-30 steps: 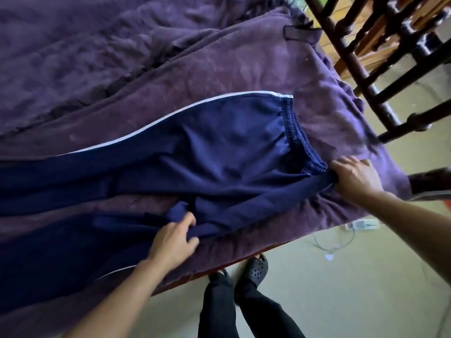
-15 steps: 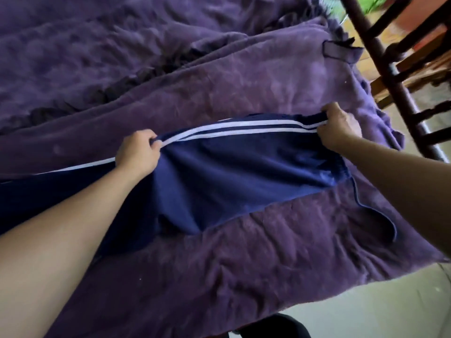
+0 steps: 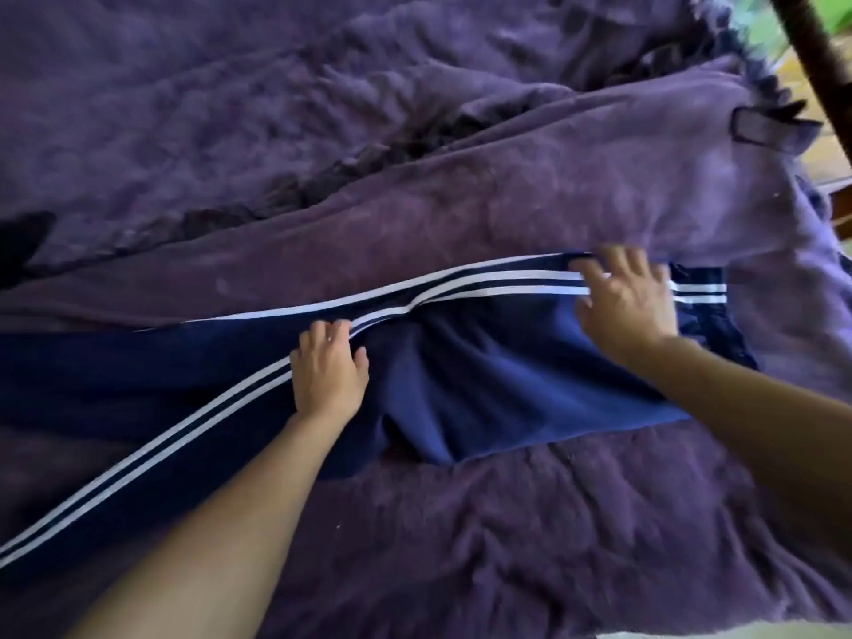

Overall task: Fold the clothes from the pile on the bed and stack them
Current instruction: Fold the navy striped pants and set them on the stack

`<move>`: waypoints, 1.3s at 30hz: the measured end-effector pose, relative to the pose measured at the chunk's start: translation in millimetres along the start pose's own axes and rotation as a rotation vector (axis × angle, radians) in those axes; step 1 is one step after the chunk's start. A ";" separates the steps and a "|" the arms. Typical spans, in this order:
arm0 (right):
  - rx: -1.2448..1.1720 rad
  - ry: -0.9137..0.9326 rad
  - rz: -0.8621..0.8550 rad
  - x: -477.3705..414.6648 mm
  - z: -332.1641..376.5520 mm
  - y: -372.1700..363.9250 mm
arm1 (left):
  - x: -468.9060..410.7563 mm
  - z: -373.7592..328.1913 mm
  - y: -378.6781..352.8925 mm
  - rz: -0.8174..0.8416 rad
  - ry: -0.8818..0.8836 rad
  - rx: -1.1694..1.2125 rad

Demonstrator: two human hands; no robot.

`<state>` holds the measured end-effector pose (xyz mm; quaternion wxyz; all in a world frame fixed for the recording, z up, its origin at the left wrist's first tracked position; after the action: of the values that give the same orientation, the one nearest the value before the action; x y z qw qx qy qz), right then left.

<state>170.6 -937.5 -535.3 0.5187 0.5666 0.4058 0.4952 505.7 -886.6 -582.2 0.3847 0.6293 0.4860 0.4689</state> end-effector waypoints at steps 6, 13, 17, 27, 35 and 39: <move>-0.173 0.368 0.269 84.1 138.6 -20.3 | 98.0 86.8 16.0 0.172 0.228 -0.005; -0.107 0.448 0.355 135.1 234.3 -50.1 | 175.7 215.9 38.9 0.235 0.401 -0.141; -0.074 0.416 0.315 141.3 294.3 -66.0 | 197.5 288.8 35.9 0.308 0.370 -0.246; -0.087 0.264 0.280 165.4 428.6 -101.6 | 221.2 420.8 80.8 0.064 0.214 0.179; -0.163 0.043 0.108 104.6 436.7 -54.8 | 101.4 459.9 162.4 -0.321 0.093 0.432; -0.114 -0.053 0.186 86.4 447.5 -61.6 | 59.2 499.1 128.1 -0.178 0.528 0.703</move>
<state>629.1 -928.4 -571.4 0.5123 0.5842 0.3086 0.5486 1024.2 -872.9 -580.9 0.0490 0.5363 0.7495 0.3851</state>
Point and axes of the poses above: each hand's wrist, its own x-axis away from the middle knuckle, its own y-axis out of the back of the hand, z = x × y, the point moved 5 cm from there along -x, towards the middle knuckle, and after that the axes turned 14 degrees about -y, right-handed, at the moved point
